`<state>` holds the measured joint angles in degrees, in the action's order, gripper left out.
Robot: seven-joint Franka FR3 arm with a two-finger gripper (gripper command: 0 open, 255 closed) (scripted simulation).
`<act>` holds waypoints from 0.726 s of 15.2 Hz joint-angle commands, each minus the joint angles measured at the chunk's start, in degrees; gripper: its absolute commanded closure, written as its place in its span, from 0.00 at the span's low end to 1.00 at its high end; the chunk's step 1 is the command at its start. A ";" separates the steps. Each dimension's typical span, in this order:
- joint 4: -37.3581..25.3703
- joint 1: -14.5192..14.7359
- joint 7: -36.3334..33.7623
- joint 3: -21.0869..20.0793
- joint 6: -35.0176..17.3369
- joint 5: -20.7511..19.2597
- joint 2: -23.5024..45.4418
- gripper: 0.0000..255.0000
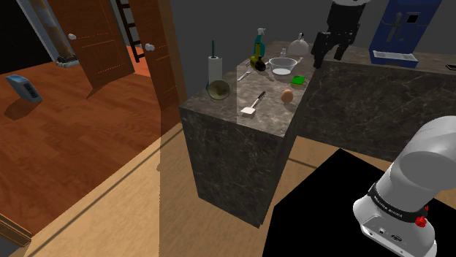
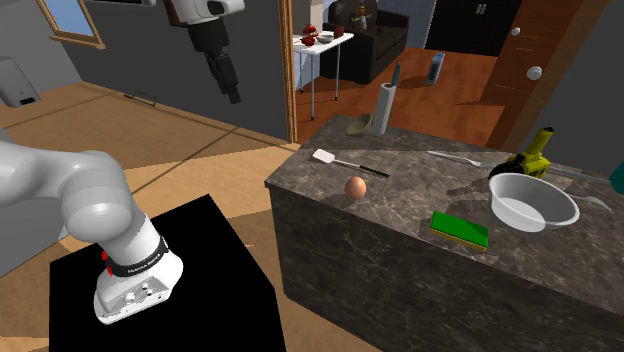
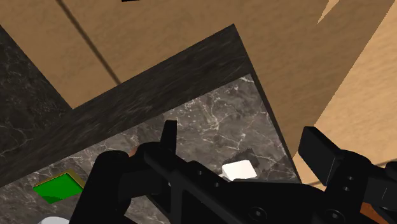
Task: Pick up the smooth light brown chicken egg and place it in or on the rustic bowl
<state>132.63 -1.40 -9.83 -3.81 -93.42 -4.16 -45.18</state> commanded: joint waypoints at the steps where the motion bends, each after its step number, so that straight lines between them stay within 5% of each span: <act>1: 0.00 0.00 0.00 0.00 0.00 0.00 0.00 0.00; 11: 12.93 -3.19 2.42 7.36 -26.27 -2.00 5.22 0.00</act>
<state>144.09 -4.33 -7.45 2.93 -116.22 -6.04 -40.93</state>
